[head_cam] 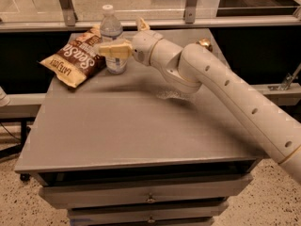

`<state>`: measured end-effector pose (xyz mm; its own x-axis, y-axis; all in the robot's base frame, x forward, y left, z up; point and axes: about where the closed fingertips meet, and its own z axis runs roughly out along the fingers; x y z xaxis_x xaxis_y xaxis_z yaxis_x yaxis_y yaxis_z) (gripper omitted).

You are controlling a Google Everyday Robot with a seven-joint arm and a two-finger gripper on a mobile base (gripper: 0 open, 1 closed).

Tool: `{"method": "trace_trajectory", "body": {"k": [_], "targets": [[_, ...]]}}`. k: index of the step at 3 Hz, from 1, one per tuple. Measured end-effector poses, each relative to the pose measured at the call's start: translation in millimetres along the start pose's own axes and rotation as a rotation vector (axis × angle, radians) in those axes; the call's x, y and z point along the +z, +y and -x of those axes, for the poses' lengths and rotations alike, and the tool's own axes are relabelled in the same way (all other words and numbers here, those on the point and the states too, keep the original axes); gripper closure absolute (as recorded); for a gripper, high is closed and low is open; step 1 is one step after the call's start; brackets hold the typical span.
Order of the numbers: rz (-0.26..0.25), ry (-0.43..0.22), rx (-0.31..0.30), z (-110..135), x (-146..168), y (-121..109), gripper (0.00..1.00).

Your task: Move blue plastic bottle near brown chip bag

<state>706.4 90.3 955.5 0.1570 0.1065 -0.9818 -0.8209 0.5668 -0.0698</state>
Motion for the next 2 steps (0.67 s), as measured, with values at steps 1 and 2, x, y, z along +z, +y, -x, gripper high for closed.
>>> {"method": "trace_trajectory", "body": {"k": [1,2], "targets": [[-0.007,0.014,-0.031,6.1,-15.0,-2.2,0.0],[-0.028,0.049,-0.102,24.1,-53.4,-9.5,0.0]]}}
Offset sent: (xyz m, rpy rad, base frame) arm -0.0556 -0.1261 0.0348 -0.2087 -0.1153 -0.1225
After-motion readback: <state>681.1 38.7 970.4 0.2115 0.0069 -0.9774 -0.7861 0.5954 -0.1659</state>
